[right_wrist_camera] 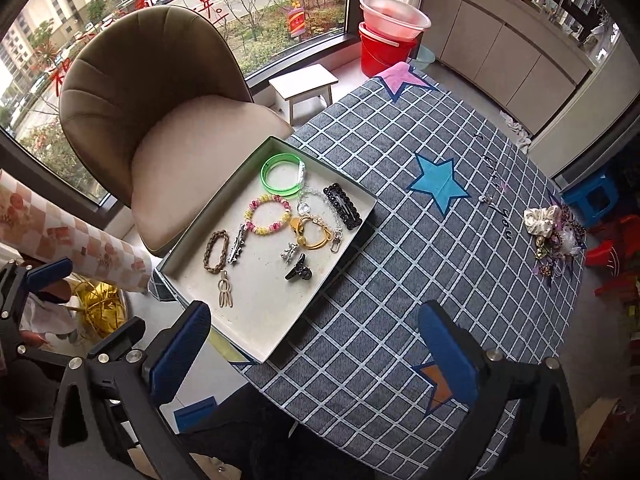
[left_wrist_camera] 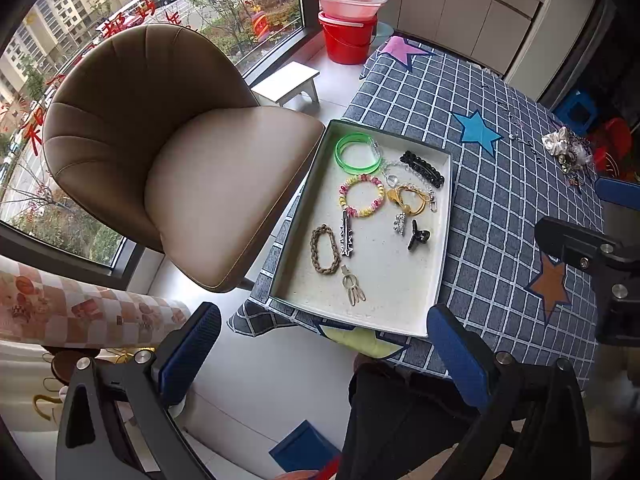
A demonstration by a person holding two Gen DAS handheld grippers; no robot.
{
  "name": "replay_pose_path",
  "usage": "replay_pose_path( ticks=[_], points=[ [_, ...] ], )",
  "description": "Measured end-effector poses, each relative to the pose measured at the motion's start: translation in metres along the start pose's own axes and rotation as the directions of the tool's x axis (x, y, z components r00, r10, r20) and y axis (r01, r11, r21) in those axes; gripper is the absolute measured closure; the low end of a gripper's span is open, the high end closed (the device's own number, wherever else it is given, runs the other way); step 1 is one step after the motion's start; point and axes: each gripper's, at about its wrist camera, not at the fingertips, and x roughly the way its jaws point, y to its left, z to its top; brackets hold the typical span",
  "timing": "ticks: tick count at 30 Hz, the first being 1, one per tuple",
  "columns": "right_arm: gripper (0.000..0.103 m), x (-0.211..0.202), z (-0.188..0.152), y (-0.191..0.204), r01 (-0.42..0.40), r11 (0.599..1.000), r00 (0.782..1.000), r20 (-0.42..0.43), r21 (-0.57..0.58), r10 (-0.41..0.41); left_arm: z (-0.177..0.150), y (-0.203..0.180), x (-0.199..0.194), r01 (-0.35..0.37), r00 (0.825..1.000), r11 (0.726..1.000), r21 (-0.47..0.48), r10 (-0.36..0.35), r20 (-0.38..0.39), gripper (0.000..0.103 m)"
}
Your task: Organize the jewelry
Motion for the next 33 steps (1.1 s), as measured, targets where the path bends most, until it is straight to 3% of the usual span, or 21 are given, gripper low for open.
replay_pose_path(
  ticks=[33],
  points=[
    [0.0, 0.0029, 0.0016, 0.0022, 0.004, 1.0, 1.0, -0.012, -0.013, -0.004, -0.0022, -0.0062, -0.0055, -0.008, 1.0, 1.0, 0.006, 0.007, 0.004, 0.0]
  ],
)
